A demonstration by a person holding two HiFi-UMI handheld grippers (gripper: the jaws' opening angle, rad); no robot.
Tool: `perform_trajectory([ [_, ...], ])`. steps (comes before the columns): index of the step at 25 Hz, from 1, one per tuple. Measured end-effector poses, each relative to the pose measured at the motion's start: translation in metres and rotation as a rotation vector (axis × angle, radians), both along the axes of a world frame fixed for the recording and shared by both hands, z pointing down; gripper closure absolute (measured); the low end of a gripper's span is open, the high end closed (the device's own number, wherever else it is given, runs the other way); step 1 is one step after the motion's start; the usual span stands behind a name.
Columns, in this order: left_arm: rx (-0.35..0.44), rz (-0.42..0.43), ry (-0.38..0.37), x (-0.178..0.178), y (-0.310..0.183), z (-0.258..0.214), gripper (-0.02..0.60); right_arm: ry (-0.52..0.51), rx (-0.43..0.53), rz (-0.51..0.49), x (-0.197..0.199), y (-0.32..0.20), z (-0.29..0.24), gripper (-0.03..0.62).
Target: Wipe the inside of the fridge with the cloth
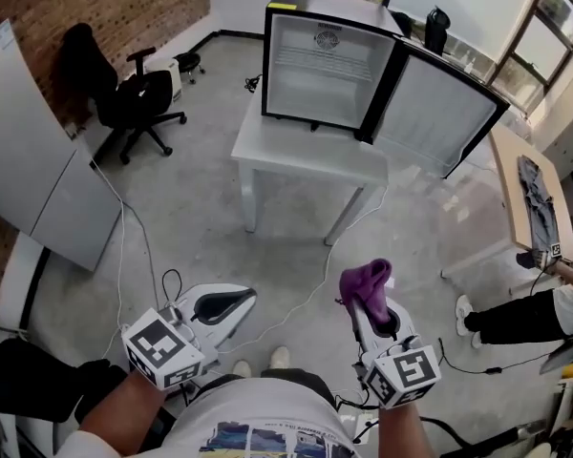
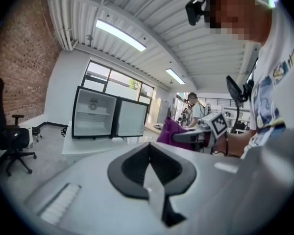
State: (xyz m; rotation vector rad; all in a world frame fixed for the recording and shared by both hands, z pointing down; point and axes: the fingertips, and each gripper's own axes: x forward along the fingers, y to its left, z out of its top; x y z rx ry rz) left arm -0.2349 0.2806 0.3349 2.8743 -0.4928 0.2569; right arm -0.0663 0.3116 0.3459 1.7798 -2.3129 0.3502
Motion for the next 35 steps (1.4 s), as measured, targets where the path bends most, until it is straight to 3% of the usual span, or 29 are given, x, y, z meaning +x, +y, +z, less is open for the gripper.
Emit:
perform_trajectory([
  [8,-0.001,-0.056,0.004,0.039,-0.042,-0.01,0.575,-0.007,0.029,-0.072,0.029,-0.056,-0.002,0.539],
  [18,-0.025,-0.003,-0.003,0.06,-0.114,-0.001,0.575,0.025,0.005,-0.098,0.043,-0.128,0.005,0.539],
  [30,0.022,0.069,0.004,0.037,-0.256,-0.02,0.575,0.103,0.054,-0.118,0.012,-0.296,-0.016,0.539],
  [35,0.002,0.037,0.012,0.023,-0.294,-0.015,0.575,0.116,0.08,-0.173,-0.006,-0.358,-0.022,0.539],
])
